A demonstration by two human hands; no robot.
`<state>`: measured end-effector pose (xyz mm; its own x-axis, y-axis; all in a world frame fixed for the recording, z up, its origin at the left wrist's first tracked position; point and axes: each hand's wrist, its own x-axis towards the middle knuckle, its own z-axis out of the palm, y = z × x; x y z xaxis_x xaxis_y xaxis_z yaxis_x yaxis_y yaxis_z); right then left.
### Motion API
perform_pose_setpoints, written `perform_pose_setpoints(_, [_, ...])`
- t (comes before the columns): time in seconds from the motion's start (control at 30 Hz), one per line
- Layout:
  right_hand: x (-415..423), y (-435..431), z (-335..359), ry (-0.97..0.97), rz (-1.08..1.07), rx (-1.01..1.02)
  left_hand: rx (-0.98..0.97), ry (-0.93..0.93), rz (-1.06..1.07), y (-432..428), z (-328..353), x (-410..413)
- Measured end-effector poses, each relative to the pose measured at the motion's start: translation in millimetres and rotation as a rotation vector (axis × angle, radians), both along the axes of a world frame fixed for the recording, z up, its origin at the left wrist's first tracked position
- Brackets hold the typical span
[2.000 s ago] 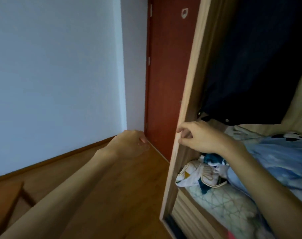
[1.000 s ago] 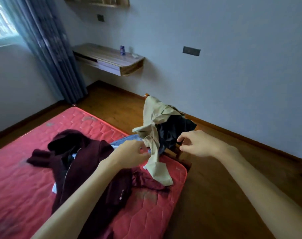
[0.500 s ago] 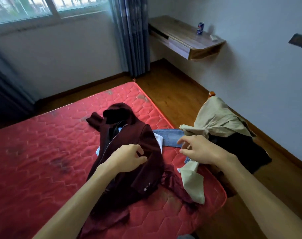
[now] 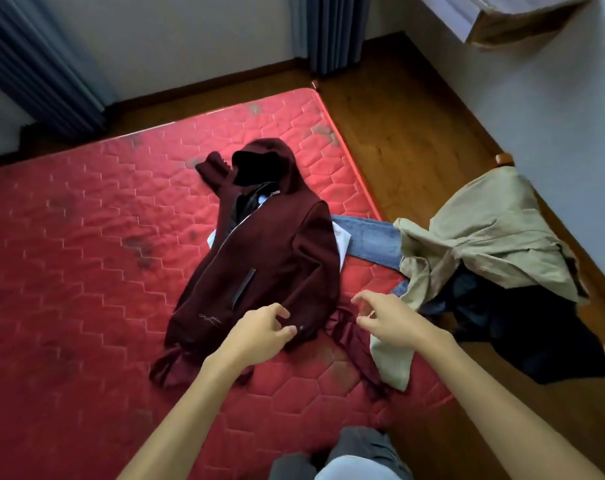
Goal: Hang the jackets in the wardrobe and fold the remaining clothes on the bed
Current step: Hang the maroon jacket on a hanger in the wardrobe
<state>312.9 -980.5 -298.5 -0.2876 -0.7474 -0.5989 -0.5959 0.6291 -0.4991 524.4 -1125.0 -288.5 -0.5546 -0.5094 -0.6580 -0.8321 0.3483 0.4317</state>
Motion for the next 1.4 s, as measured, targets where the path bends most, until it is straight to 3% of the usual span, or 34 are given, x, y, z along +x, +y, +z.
perform_pose_setpoints(0.3, [42, -14, -125, -0.094, -0.061, 0.175, 0.179, -0.059, 0.016, 6, -133, -1])
perform_pose_setpoints(0.5, [71, -62, -271, -0.12, -0.025, 0.215, 0.123, -0.12, 0.071, -2, -276, -9])
perform_pose_setpoints(0.67, [78, -95, -369, -0.097, -0.273, 0.239, -0.04, 0.061, 0.345, -22, -375, -15])
perform_pose_setpoints(0.77, [76, -106, -400, -0.049, -0.466, 0.213, -0.071, 0.08, 0.345, -30, -417, -12])
perform_pose_setpoints(0.87, [76, -114, -416, 0.145, -0.486, 0.117, -0.102, 0.058, 0.297, -27, -438, -8])
perform_pose_setpoints(0.97, [65, -128, -421, 0.258, -0.527, 0.013, 0.106, 0.062, 0.176, -17, -438, -4])
perform_pose_setpoints(1.07, [41, -152, -421, 0.159, -0.589, -0.027, 0.465, 0.121, 0.115, 3, -420, -3])
perform_pose_setpoints(1.13, [22, -164, -423, 0.094, -0.494, 0.004, 0.611, 0.137, 0.066, 7, -408, -5])
perform_pose_setpoints(1.23, [17, -160, -419, 0.185, -0.304, 0.014, 0.78, 0.067, -0.033, -18, -400, -7])
perform_pose_setpoints(1.3, [36, -131, -411, 0.245, -0.207, -0.004, 0.715, 0.09, 0.076, -49, -399, -11])
perform_pose_setpoints(1.4, [80, -58, -395, 0.102, 0.022, 0.05, 0.072, 0.212, 0.534, -97, -401, -28])
